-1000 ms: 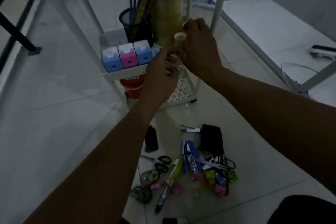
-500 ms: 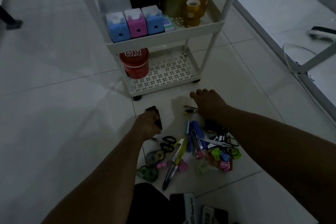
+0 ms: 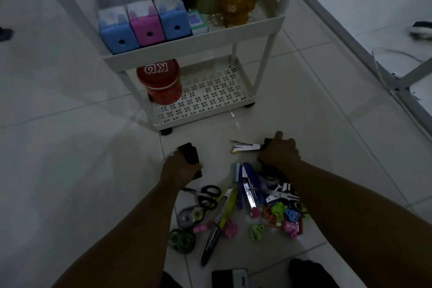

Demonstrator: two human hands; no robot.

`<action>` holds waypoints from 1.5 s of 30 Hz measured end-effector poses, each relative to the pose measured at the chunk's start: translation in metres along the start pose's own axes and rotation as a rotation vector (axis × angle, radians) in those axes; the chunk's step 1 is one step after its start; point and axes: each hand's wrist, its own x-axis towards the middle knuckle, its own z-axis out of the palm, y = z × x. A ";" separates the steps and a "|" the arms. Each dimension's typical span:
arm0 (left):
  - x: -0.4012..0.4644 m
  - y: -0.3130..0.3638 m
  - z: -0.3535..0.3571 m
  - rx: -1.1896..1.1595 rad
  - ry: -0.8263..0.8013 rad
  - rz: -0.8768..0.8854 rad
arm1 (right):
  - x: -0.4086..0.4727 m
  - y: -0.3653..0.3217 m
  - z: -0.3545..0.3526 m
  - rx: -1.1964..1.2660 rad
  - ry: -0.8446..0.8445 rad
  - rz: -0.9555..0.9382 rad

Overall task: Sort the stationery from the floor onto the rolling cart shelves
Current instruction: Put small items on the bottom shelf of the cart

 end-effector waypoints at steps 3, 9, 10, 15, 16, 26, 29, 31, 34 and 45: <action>0.000 0.004 0.002 -0.063 -0.003 0.038 | 0.003 0.000 -0.009 0.072 -0.021 -0.029; 0.003 0.025 0.013 -0.087 -0.006 0.119 | 0.000 -0.032 -0.040 0.243 -0.143 -0.194; 0.003 0.028 0.015 -0.115 -0.002 0.121 | -0.003 -0.039 -0.044 0.311 -0.164 -0.235; 0.002 0.041 0.017 -0.173 -0.002 0.153 | -0.011 -0.074 -0.059 0.655 -0.287 -0.351; 0.002 0.041 0.014 -0.166 -0.007 0.151 | -0.010 -0.081 -0.061 0.685 -0.295 -0.359; 0.015 0.024 0.010 -0.201 -0.009 0.061 | 0.018 -0.139 -0.087 0.888 -0.372 -0.419; 0.016 0.020 0.010 -0.165 -0.101 0.031 | 0.038 -0.148 -0.091 1.105 -0.409 -0.320; 0.023 0.019 0.010 -0.164 -0.102 0.018 | 0.052 -0.152 -0.095 1.251 -0.464 -0.296; 0.030 0.020 0.010 -0.147 -0.101 0.019 | 0.071 -0.158 -0.101 1.264 -0.508 -0.320; 0.033 0.030 0.007 -0.145 -0.121 -0.041 | 0.134 -0.204 -0.072 -0.351 0.276 -0.856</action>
